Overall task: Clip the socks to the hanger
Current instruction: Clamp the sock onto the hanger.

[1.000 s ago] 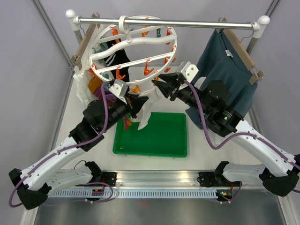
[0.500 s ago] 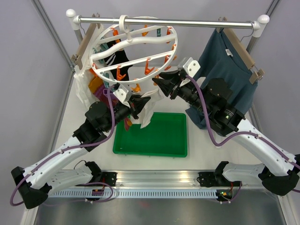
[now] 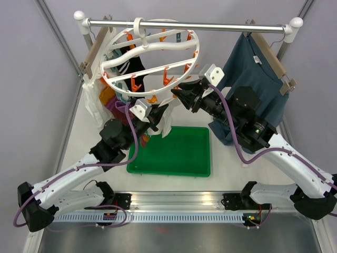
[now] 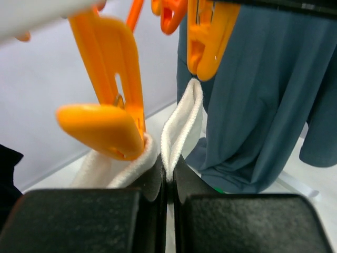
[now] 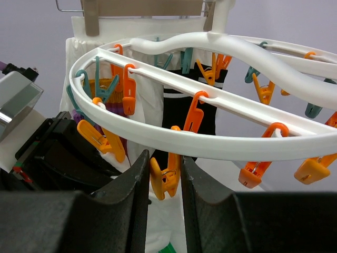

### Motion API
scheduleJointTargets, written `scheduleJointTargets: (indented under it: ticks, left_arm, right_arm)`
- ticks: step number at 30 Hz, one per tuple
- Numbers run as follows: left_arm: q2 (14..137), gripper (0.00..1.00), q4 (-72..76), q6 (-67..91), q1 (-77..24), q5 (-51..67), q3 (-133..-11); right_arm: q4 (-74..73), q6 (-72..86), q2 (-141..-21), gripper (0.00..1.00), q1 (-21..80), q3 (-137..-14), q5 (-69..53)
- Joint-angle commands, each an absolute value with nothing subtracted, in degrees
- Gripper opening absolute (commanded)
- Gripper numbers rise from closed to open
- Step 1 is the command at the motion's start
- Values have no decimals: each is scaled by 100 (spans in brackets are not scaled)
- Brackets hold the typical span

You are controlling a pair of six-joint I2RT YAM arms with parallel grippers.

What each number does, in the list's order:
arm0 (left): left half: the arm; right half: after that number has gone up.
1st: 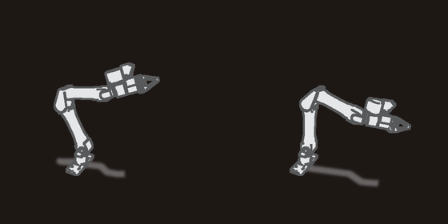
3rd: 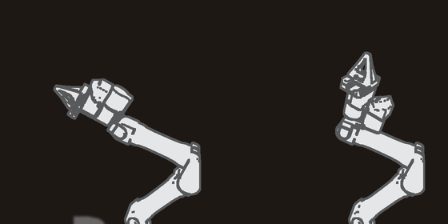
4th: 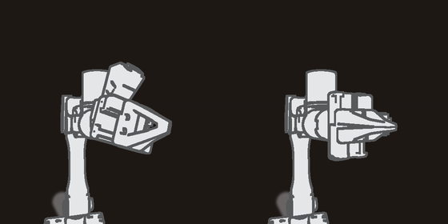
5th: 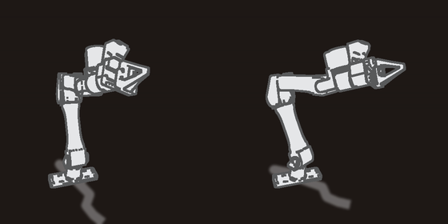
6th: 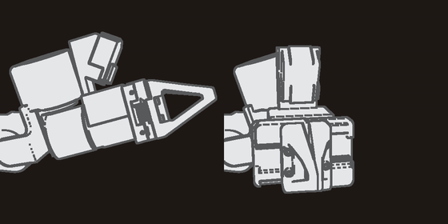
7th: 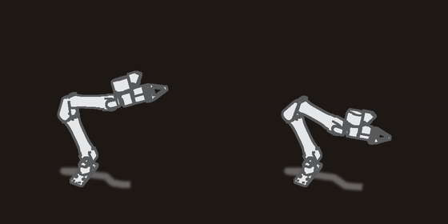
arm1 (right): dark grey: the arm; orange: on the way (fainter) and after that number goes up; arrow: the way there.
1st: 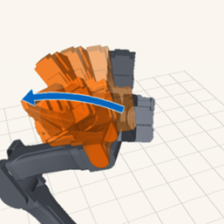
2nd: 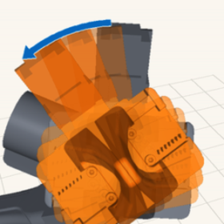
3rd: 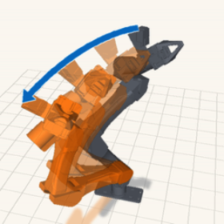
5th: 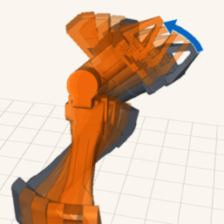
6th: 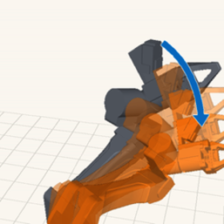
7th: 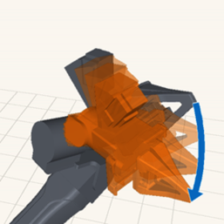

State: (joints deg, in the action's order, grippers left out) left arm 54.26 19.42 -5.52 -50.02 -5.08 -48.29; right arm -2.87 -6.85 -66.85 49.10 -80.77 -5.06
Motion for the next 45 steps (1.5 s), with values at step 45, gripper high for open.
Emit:
scheduleJointTargets:
  ticks: [45]
  left_arm:
    - [5414, 2, 2575, -897, -5124, -220, -4834]
  right_arm:
    - [-439, -677, -6829, 0, 4896, -8499, -571]
